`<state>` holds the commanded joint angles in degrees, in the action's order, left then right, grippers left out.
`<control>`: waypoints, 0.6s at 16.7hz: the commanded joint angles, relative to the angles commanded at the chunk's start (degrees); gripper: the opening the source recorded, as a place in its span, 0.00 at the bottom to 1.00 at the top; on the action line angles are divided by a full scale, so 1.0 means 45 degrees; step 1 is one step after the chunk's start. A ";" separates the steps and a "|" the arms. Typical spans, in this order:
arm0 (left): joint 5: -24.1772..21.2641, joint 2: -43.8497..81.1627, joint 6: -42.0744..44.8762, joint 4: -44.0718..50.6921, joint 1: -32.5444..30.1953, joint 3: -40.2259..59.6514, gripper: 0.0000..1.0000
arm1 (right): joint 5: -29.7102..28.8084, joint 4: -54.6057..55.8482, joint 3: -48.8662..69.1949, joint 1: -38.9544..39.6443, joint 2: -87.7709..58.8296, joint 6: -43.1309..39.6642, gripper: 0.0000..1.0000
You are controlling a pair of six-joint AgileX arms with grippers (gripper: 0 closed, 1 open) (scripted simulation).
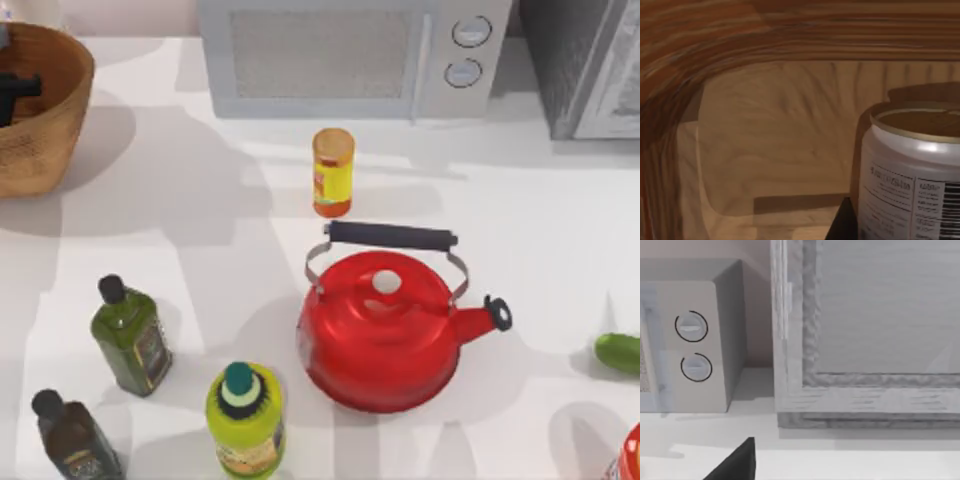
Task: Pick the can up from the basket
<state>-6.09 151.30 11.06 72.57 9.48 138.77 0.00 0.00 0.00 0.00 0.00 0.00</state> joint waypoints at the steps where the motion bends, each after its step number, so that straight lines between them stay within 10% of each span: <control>1: 0.0000 0.0000 0.0000 0.0000 0.0000 0.0000 0.17 | 0.0000 0.0000 0.0000 0.0000 0.0000 0.0000 1.00; 4: 0.0000 0.0000 0.0000 0.0000 0.0000 0.0000 0.00 | 0.0000 0.0000 0.0000 0.0000 0.0000 0.0000 1.00; 10: 0.0000 0.0000 0.0000 0.0000 0.0000 0.0000 0.00 | 0.0000 0.0000 0.0000 0.0000 0.0000 0.0000 1.00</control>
<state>-6.09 151.30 11.06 72.57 9.48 138.77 0.00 0.00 0.00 0.00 0.00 0.00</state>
